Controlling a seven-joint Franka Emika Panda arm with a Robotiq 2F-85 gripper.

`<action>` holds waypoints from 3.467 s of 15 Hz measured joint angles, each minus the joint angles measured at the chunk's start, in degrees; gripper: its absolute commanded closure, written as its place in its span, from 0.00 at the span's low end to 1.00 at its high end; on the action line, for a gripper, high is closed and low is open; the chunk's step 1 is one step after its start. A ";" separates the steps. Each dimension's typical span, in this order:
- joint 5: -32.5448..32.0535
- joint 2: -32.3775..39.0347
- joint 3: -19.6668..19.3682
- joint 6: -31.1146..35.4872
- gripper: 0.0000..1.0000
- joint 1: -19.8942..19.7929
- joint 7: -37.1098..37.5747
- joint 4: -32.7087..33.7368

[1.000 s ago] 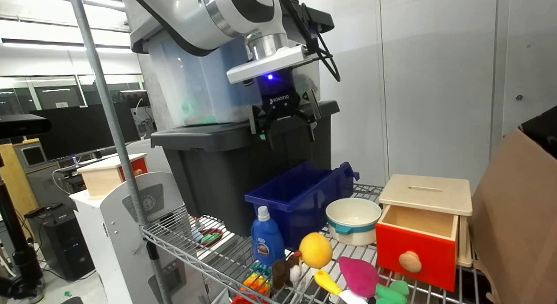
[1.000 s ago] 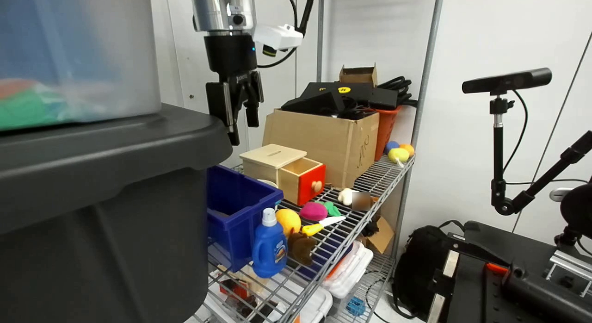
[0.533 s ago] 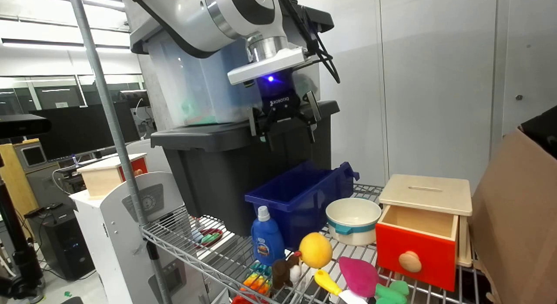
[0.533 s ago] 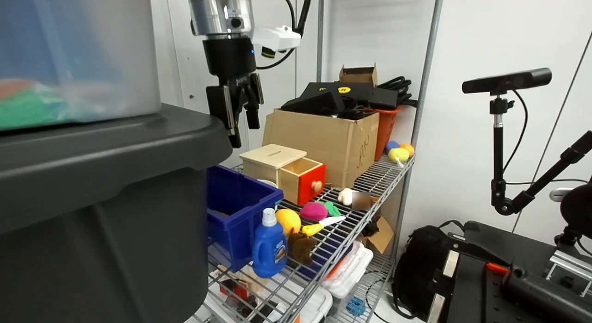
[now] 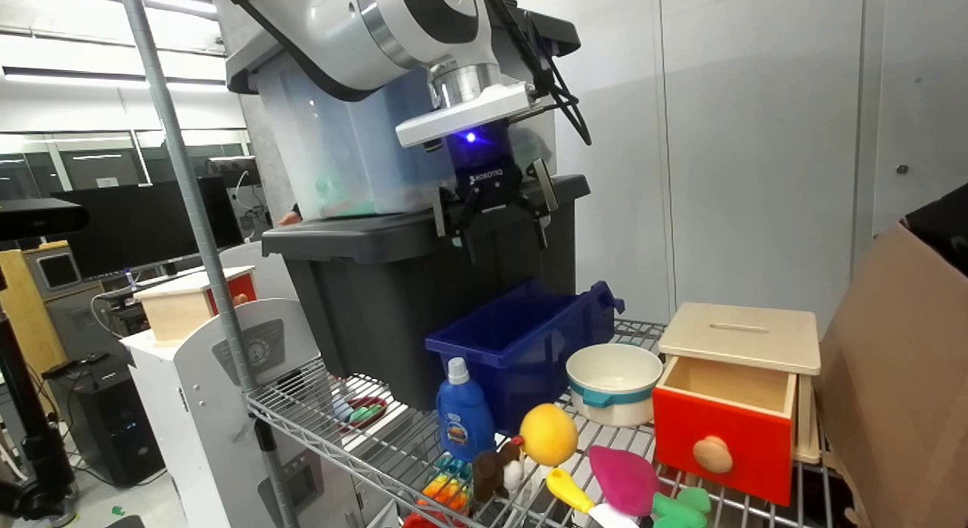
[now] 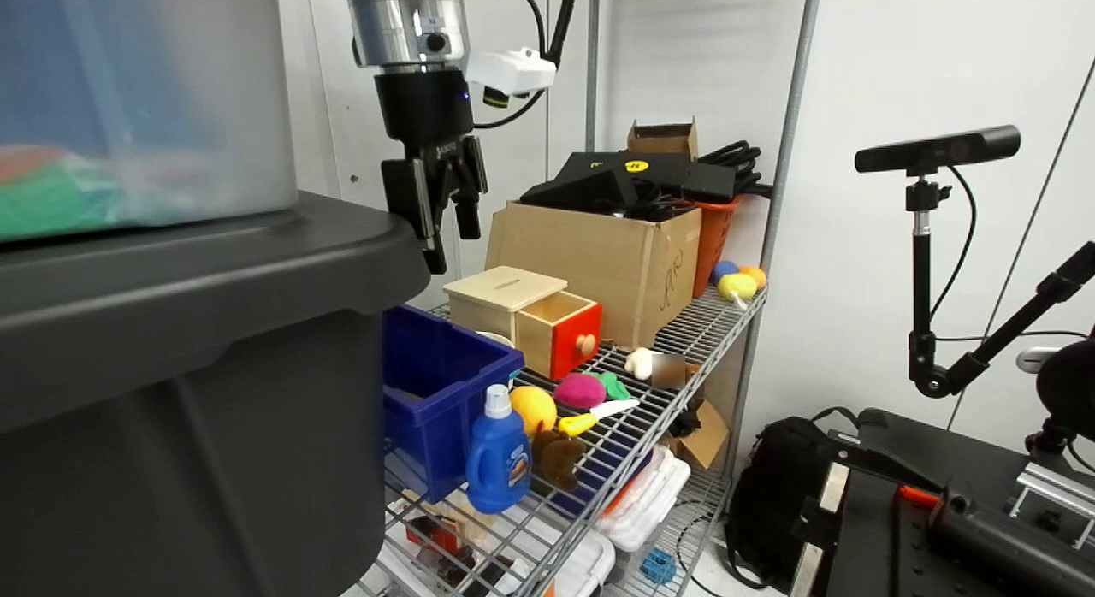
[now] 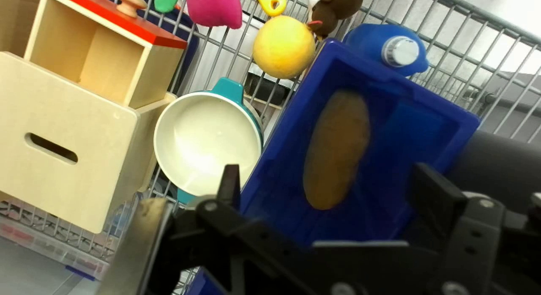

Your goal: Put the brown plush toy in the blue storage container

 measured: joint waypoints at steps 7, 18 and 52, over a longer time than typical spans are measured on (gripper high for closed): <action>-0.08 0.02 0.00 0.00 0.00 0.02 0.00 0.00; -0.12 0.16 -0.12 0.00 0.00 0.03 -0.05 -0.71; -0.34 -6.40 -1.48 2.71 0.00 0.04 7.83 -16.67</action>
